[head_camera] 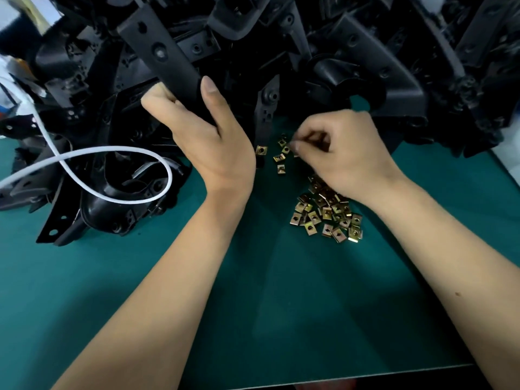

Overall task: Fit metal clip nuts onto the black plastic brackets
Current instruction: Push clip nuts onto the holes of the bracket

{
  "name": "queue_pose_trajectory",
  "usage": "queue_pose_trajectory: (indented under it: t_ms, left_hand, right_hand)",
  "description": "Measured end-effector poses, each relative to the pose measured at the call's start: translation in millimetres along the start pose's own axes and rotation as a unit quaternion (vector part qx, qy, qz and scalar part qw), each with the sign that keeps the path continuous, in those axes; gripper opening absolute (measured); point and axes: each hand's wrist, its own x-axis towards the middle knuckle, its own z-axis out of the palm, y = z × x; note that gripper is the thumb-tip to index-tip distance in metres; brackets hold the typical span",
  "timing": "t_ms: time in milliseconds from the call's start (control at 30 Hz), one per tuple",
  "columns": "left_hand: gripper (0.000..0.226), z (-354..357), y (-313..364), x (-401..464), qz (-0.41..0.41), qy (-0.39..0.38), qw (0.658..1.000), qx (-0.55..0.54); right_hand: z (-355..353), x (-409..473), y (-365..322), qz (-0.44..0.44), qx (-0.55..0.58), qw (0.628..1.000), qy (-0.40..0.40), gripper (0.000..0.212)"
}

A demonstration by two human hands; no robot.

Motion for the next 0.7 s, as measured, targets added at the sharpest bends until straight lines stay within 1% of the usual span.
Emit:
queue_pose_trajectory:
  t_ms: [33,100,133,167,233,367,400,433,467,500,533,567,600,633,700]
  left_hand:
    - [0.015,0,1,0,0.0,0.001,1.0,-0.002]
    - [0.015,-1,4,-1,-0.007,0.002,1.0,-0.004]
    - [0.012,-1,6,-1,-0.011,0.0,1.0,-0.004]
    - [0.011,-2,7,-2,-0.018,-0.002,1.0,-0.002]
    - [0.014,-3,8,-3,-0.043,-0.01,0.999,-0.003]
    - [0.016,-2,6,-4,-0.133,-0.033,0.99,-0.014]
    - [0.017,-2,6,-4,-0.152,-0.039,0.987,-0.017]
    - [0.017,-2,6,-3,-0.166,-0.044,0.985,-0.02]
    - [0.018,-1,7,-3,-0.173,-0.048,0.984,-0.019]
    - [0.018,-1,7,-3,-0.175,-0.05,0.983,-0.017]
    - [0.018,-1,8,-3,-0.175,-0.05,0.983,-0.014]
    - [0.018,-1,8,-4,-0.176,-0.051,0.983,-0.013]
    - [0.018,0,9,-5,-0.177,-0.052,0.983,-0.014]
    - [0.018,0,10,-7,-0.179,-0.056,0.982,-0.016]
    - [0.017,0,11,-9,-0.186,-0.066,0.98,-0.019]
  right_hand:
    - [2,-1,-4,-0.004,-0.028,0.999,-0.027,0.016]
    - [8,-1,-10,-0.005,-0.119,0.99,-0.078,0.036]
    - [11,-2,-13,-0.01,-0.164,0.982,-0.09,0.042]
    - [13,-1,-16,-0.015,-0.188,0.978,-0.093,0.044]
    - [14,-1,-19,-0.029,-0.191,0.977,-0.09,0.038]
    - [14,-2,-13,-0.059,-0.204,0.974,-0.071,0.028]
    - [14,-2,-10,-0.048,-0.171,0.982,-0.059,0.027]
    - [13,-1,-9,-0.02,-0.092,0.995,-0.035,0.026]
    - [12,-1,-8,0.022,0.03,0.999,-0.002,0.024]
    - [12,-2,-9,0.07,0.17,0.983,0.026,0.022]
    - [11,-2,-11,0.11,0.301,0.946,0.039,0.019]
    - [11,-3,-14,0.13,0.399,0.907,0.04,0.016]
    - [10,-4,-17,0.132,0.451,0.882,0.04,0.013]
    - [11,-4,-19,0.125,0.475,0.87,0.04,0.012]
    - [10,-5,-22,0.099,0.491,0.864,0.049,0.012]
